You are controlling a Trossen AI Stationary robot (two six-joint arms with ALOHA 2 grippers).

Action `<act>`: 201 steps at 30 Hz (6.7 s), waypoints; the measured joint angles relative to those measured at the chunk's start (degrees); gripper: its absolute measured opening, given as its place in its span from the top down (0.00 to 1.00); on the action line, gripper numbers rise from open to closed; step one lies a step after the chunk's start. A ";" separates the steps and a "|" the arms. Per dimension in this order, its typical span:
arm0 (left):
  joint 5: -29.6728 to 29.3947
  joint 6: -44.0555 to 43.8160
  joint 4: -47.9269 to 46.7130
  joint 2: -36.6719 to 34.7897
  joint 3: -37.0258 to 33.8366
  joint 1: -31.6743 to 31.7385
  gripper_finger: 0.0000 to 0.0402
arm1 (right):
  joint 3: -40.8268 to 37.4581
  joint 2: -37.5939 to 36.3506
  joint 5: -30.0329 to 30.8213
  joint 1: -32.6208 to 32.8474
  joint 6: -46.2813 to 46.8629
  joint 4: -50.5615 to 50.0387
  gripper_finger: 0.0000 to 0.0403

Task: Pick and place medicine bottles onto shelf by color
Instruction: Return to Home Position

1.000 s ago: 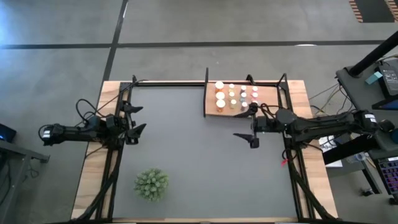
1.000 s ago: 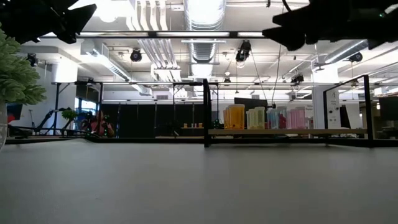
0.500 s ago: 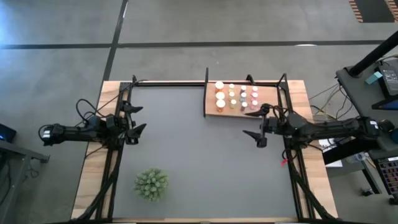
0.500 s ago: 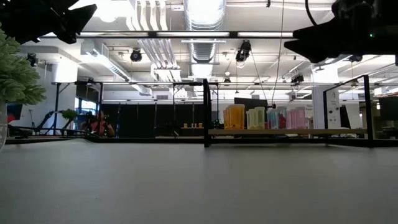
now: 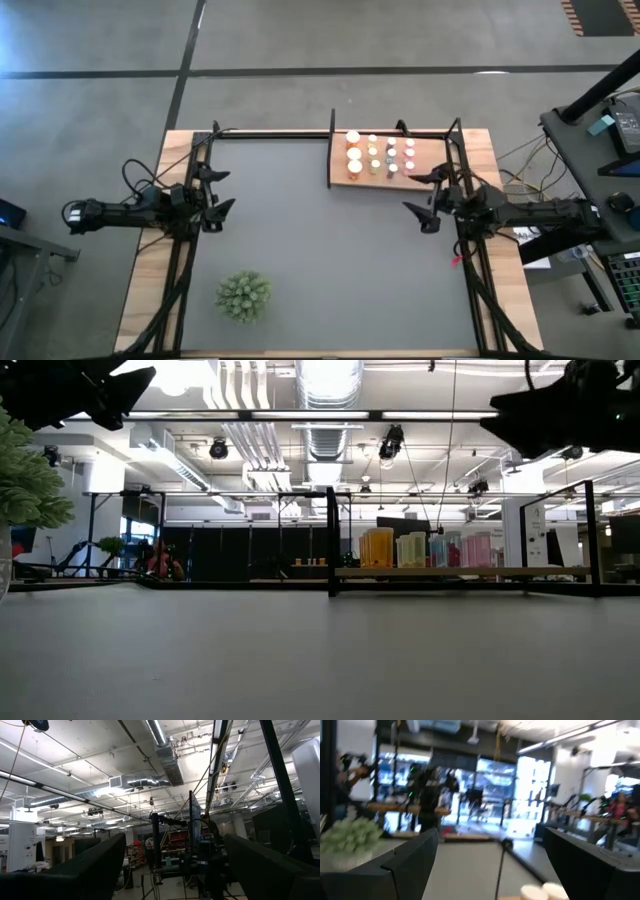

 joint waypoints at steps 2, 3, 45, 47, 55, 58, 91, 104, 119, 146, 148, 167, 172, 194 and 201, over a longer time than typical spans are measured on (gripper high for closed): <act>0.00 0.00 0.01 0.00 -0.01 0.01 0.20 | 0.00 -0.65 1.85 0.00 0.06 -0.28 0.13; 0.00 0.00 0.01 0.00 -0.01 0.01 0.20 | 0.00 -1.13 2.63 -0.02 0.06 -0.71 0.13; 0.00 0.00 -0.02 0.04 -0.01 0.01 0.20 | -0.11 -15.63 3.76 0.00 0.10 -15.15 0.13; 0.00 0.00 -0.02 0.02 0.00 0.00 0.20 | -0.11 -15.63 3.76 0.00 0.10 -15.15 0.13; -3.75 0.00 0.00 0.00 0.00 0.01 0.20 | -0.11 -15.63 3.76 0.00 0.10 -15.15 0.13; -6.71 0.00 -0.01 0.00 0.00 0.01 0.20 | -0.11 -15.63 3.76 0.00 0.10 -15.15 0.13; -15.28 -0.02 -18.88 0.28 0.00 0.02 0.20 | -0.13 -15.65 3.76 0.00 0.10 -15.14 0.13; -15.28 -0.02 -19.57 0.35 0.00 0.00 0.20 | -0.13 -14.69 3.76 0.00 0.10 -15.13 0.13; -15.28 0.00 -19.43 0.39 0.00 0.02 0.20 | -0.13 -13.64 3.76 0.00 0.10 -15.15 0.13; -15.24 0.00 -19.41 0.39 0.00 0.00 0.20 | -0.13 -13.61 3.76 0.00 0.10 -15.16 0.13; -15.24 0.00 -19.43 0.39 0.00 0.00 0.20 | -0.13 -13.61 3.76 0.00 0.11 -15.15 0.13; -15.23 0.01 -19.41 0.39 0.00 0.02 0.20 | -0.13 -13.61 3.76 0.00 0.10 -15.15 0.13; -15.23 0.01 -19.41 0.39 0.00 0.02 0.20 | -0.13 -13.61 3.76 0.00 0.10 -15.17 0.13; -15.23 0.02 -19.41 0.39 0.00 0.01 0.20 | -0.13 -13.61 3.77 0.02 0.10 -15.15 0.13; -15.23 0.02 -19.41 0.39 0.00 0.02 0.20 | -0.13 -13.61 3.76 0.00 0.12 -15.15 0.13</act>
